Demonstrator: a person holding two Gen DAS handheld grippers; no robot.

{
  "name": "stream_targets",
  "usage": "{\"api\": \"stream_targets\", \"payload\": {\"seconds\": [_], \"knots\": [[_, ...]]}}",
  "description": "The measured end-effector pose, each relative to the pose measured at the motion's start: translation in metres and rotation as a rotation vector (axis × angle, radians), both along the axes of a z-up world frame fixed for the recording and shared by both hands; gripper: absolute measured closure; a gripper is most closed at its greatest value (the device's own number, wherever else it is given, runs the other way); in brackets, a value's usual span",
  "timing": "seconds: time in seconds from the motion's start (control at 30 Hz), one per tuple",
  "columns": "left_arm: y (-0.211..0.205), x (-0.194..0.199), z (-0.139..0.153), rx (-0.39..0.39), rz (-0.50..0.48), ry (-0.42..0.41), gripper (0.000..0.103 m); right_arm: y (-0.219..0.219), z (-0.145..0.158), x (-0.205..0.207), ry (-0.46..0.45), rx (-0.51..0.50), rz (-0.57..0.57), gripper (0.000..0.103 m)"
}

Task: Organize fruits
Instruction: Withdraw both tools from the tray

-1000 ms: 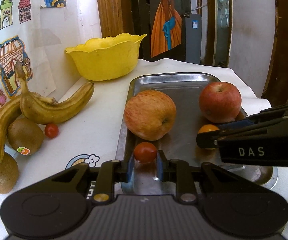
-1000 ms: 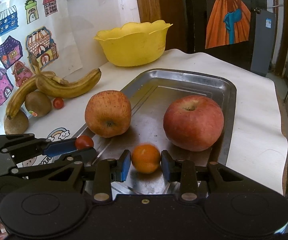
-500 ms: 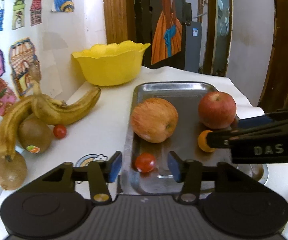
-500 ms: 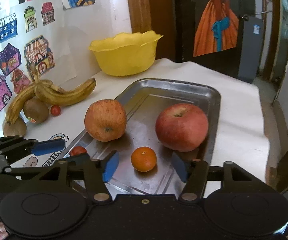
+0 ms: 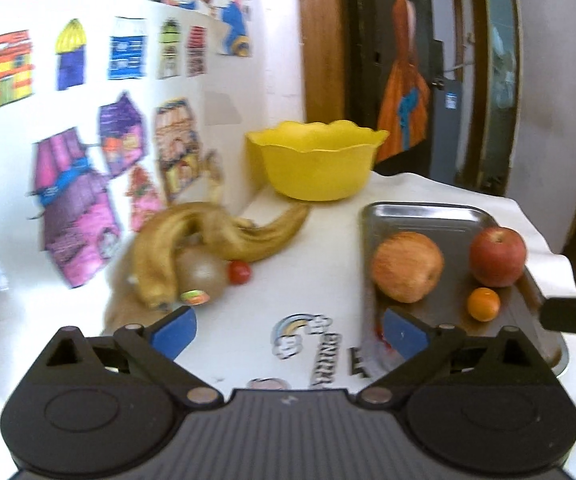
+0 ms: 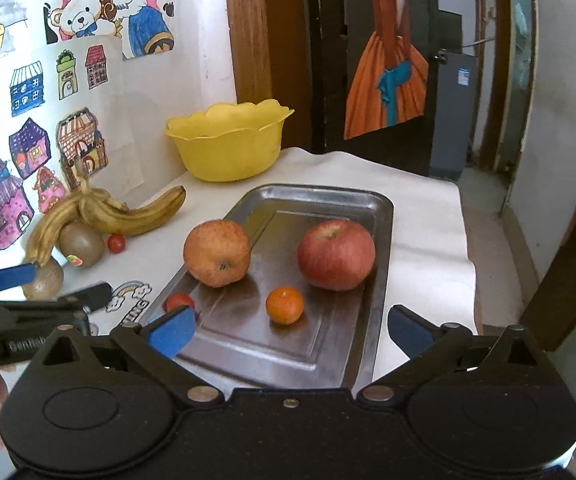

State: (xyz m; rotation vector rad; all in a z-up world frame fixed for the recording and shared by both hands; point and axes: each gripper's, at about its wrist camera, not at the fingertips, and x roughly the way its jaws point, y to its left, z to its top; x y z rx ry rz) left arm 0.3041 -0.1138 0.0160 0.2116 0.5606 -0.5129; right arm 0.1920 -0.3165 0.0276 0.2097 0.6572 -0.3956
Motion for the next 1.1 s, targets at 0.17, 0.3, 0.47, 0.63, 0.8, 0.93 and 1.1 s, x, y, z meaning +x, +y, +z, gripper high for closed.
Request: {"api": "stream_targets", "payload": {"seconds": [0.17,0.3,0.47,0.63,0.8,0.93,1.1], "knots": [[0.023,0.000,0.004,0.024,0.050,0.011,0.001,0.023,0.004,-0.010,0.041,0.015,-0.045,0.001],[0.038,0.000,0.004,0.051,0.080,0.031,0.001,0.043,0.006,-0.013,0.075,0.052,-0.054,0.001],[0.055,0.001,0.001,0.081,0.113,0.054,0.001,0.067,0.004,-0.014,0.105,0.115,-0.046,0.001],[0.069,-0.002,-0.004,0.095,0.134,0.081,0.001,0.083,-0.005,-0.011,0.145,0.193,-0.037,0.001],[0.078,-0.002,-0.008,0.110,0.153,0.101,0.001,0.094,-0.009,-0.007,0.167,0.213,-0.004,0.001],[0.081,0.000,-0.014,0.135,0.166,0.119,0.001,0.100,-0.011,0.002,0.192,0.193,0.025,0.001],[0.085,0.003,-0.018,0.138,0.195,0.134,0.001,0.101,-0.015,0.013,0.202,0.185,0.056,0.001]]}}
